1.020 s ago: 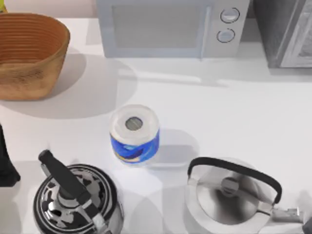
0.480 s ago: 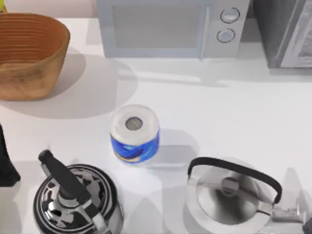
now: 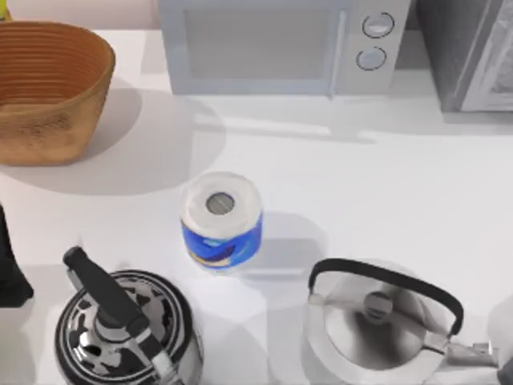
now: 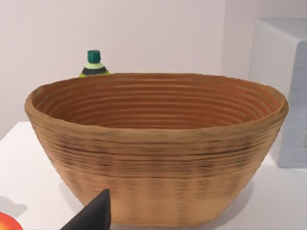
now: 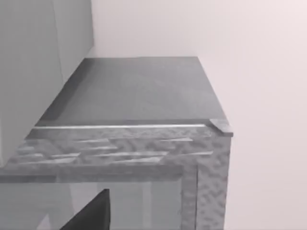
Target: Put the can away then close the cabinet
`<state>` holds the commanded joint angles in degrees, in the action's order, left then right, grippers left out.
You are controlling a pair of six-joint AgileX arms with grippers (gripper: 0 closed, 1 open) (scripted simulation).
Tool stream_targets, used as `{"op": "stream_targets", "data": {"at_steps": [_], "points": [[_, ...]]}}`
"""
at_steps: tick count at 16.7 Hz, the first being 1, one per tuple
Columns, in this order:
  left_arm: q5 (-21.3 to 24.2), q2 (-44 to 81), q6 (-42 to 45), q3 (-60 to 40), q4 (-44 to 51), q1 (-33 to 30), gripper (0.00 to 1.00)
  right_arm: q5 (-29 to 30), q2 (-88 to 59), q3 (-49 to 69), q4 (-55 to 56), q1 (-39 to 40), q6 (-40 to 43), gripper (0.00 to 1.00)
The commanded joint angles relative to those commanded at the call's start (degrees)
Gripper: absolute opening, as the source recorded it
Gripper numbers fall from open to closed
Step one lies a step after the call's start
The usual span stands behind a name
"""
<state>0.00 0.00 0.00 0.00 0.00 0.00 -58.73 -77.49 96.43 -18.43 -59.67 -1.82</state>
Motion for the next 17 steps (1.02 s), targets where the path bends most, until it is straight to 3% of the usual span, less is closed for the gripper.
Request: {"op": "stream_targets", "data": {"at_steps": [11,14,17], "points": [[0.00,0.00,0.00,0.00,0.00,0.00,1.00,1.36,0.34,4.21,-3.52,1.70,0.71,1.00],[0.00,0.00,0.00,0.00,0.00,0.00,1.00,8.38,0.37,5.01,-3.70,8.35,1.09,1.00],[0.00,0.00,0.00,0.00,0.00,0.00,1.00,20.16,0.30,5.66,-4.23,19.62,1.39,1.00]]}}
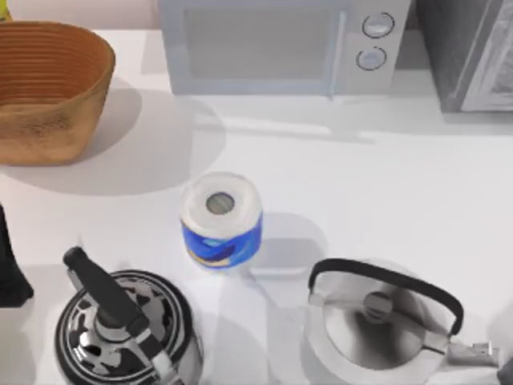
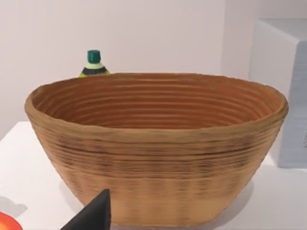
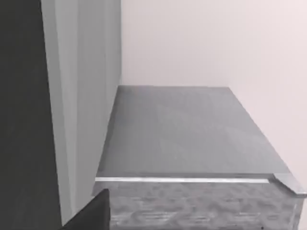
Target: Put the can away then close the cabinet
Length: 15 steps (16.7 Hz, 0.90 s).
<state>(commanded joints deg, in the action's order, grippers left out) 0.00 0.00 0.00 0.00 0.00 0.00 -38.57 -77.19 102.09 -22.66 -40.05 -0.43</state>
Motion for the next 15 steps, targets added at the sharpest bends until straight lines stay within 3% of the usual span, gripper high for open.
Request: {"op": "stream_targets", "data": {"at_steps": [10,13,15], "points": [[0.00,0.00,0.00,0.00,0.00,0.00,1.00,49.81,2.09,-1.08,-1.65,50.75,-0.38,1.00],[0.00,0.00,0.00,0.00,0.00,0.00,1.00,59.51,2.76,-2.24,-2.13,60.53,-0.54,1.00],[0.00,0.00,0.00,0.00,0.00,0.00,1.00,62.93,2.90,-2.92,-2.48,63.96,-0.52,1.00]]}}
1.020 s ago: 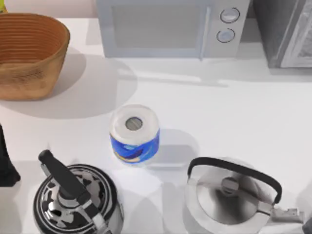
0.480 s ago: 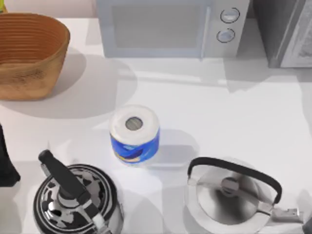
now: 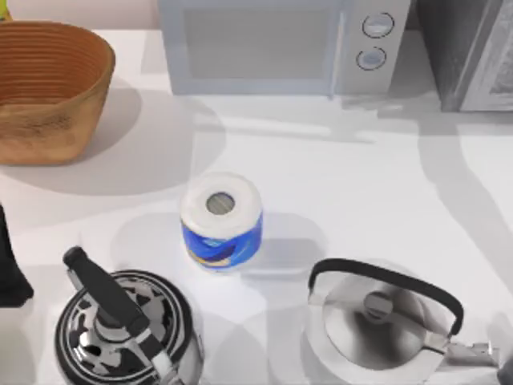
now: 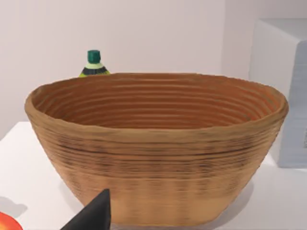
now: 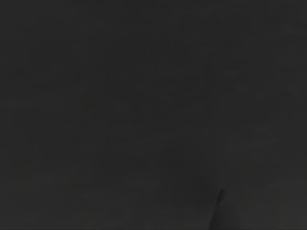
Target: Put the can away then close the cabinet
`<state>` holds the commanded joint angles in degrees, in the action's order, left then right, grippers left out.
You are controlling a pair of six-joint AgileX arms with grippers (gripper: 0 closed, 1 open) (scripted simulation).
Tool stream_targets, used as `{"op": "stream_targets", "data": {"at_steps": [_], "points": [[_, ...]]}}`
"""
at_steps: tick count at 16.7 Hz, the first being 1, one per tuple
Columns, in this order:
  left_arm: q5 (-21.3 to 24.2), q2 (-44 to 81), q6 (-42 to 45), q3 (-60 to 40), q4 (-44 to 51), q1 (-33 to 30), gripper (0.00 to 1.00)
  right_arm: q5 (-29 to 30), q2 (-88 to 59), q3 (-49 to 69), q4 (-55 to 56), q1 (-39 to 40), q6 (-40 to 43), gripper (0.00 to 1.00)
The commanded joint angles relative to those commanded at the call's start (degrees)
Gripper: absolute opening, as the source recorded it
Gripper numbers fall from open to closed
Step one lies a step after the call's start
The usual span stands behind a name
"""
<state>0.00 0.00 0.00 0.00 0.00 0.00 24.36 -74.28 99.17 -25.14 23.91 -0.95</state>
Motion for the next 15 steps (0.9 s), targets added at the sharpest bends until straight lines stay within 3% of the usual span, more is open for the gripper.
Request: {"op": "stream_targets", "data": {"at_steps": [7,15], "points": [[0.00,0.00,0.00,0.00,0.00,0.00,1.00,2.00,1.17,0.41,-0.47,-0.38,0.74,1.00],[0.00,0.00,0.00,0.00,0.00,0.00,1.00,-2.49,-7.25,6.36,2.06,-4.99,0.61,1.00]]}}
